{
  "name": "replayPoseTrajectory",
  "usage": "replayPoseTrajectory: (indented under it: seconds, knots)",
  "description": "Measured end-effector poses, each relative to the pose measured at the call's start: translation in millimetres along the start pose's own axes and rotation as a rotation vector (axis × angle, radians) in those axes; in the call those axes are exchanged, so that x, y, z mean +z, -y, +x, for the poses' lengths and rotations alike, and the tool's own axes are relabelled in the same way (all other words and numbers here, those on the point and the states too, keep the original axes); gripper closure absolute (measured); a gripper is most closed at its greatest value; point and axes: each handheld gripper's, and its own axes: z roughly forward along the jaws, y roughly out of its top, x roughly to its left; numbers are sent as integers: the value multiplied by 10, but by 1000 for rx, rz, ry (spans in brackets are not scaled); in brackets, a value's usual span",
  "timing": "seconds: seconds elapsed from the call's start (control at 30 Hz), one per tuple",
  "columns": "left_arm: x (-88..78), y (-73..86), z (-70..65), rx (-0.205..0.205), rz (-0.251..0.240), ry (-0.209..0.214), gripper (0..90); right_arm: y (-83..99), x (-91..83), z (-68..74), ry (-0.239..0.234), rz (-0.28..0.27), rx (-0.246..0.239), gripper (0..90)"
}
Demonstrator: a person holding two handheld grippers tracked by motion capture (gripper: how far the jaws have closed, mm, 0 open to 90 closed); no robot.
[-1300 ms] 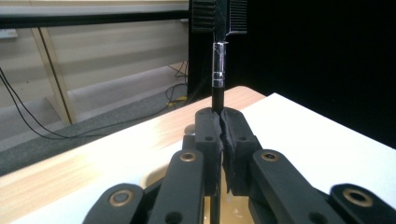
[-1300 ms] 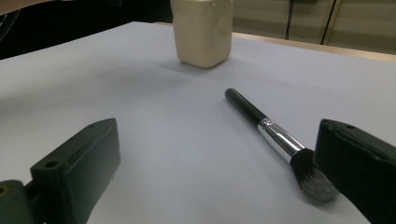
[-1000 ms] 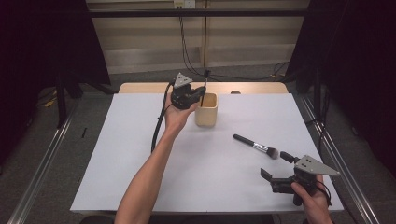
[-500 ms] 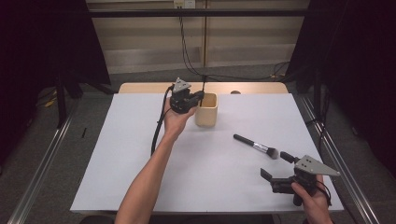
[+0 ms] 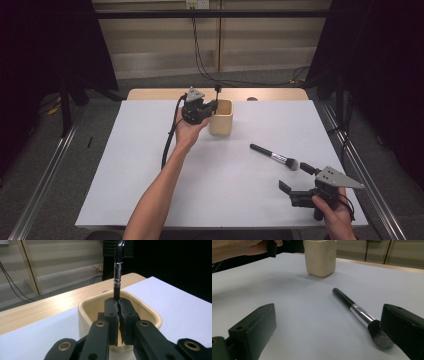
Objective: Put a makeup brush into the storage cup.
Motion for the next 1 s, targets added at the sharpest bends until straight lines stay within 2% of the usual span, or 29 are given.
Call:
replayPoseTrajectory:
  seconds: [0.17, 0.23, 0.5, 0.57, 0.6, 0.67, 0.77, 0.83, 0.9, 1.0]
  knots:
    - [-3, 14, 3, -10, 1, 6, 849, -3, -2, 2, -1, -5, 3, 2]
    - [-17, 9, 5, -31, 6, 2, 831, -3, -4, 4, -1, -5, 5, 2]
    - [-94, -19, 6, -32, 7, 12, 676, -2, 0, 4, -3, -2, 0, 2]
    - [-105, -17, 8, -40, 19, 15, 612, -1, -1, 2, -1, -2, -2, 2]
    - [-115, -9, 11, -59, 9, 22, 589, -1, -2, 2, 2, -2, -1, 2]
    - [-133, 0, 14, -53, 6, 12, 514, -2, -3, 3, 1, -5, 5, 2]
    - [-163, 16, 29, -71, 7, 3, 376, -1, 0, 2, 0, -2, -1, 2]
    - [-192, 25, 43, -96, 5, 1, 223, -2, 5, 6, -1, -1, 2, 2]
    - [-235, 37, 64, -108, -4, -20, 161, -2, 6, 7, 0, 0, 1, 2]
    - [-275, 43, 83, -98, 4, -33, 87, -2, 5, 7, 5, 0, 3, 2]
